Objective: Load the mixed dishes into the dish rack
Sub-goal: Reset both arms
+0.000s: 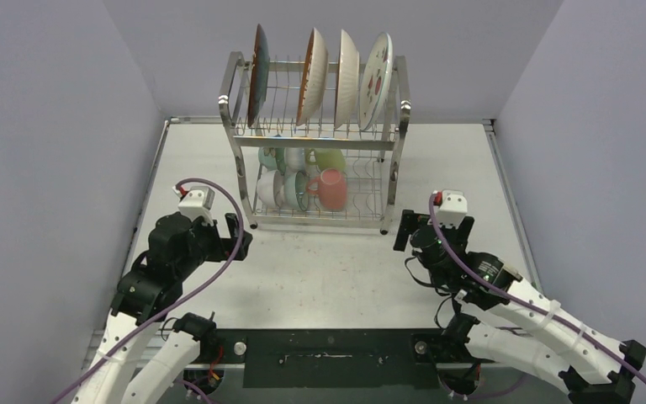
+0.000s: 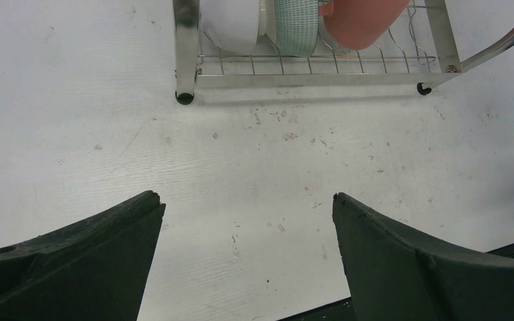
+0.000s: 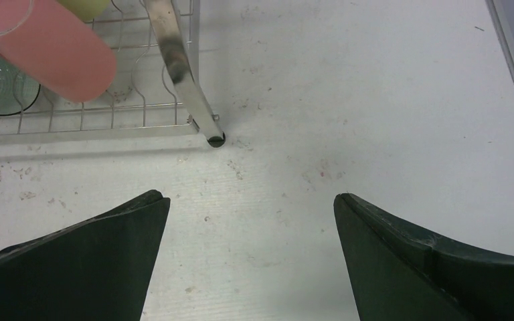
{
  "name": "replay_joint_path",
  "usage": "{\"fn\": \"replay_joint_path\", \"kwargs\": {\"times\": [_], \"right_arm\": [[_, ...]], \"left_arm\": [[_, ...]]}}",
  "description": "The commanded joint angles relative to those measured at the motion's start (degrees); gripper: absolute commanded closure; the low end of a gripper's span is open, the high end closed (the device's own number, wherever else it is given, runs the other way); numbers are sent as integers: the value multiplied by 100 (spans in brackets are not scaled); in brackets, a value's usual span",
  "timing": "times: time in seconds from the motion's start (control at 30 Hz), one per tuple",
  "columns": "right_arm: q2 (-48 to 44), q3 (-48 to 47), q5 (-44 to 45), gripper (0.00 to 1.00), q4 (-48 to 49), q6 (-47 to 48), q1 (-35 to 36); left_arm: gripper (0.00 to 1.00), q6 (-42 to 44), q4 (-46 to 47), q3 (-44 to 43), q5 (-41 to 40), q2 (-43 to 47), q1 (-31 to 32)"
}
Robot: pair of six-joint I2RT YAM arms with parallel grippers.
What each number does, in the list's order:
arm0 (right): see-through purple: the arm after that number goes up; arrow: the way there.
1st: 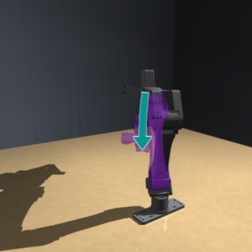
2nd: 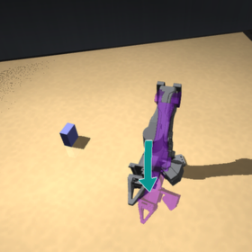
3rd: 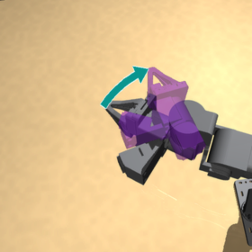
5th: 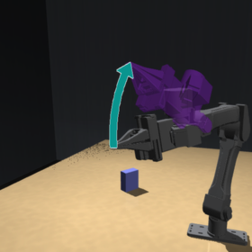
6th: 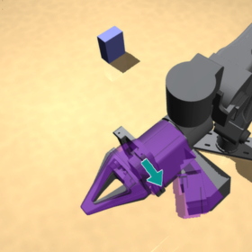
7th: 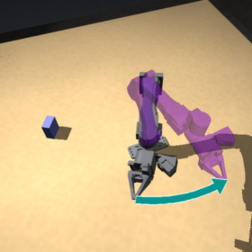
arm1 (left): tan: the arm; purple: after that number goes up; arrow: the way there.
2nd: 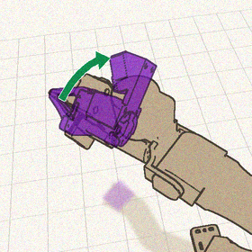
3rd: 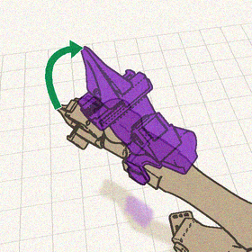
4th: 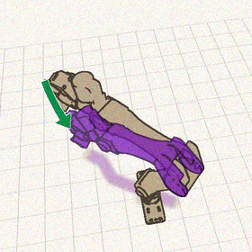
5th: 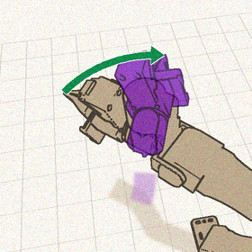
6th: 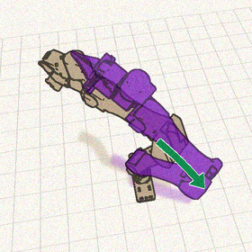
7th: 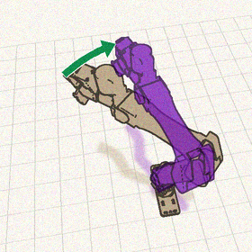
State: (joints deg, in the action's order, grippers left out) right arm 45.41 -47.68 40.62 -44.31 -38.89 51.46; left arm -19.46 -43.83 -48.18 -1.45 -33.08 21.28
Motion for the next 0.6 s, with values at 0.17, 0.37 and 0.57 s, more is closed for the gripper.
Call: {"fn": "replay_joint_path", "kwargs": {"times": [0.17,0.37,0.57], "right_arm": [[-728,-199,191,0,-902,-195,60],[-910,-119,127,0,-836,-26,107],[-683,-70,-32,0,-649,188,166]], "left_arm": [[3,24,492,92,329,-80,-56],[3,39,558,121,623,-211,-182],[3,47,578,125,751,-235,-246]]}}
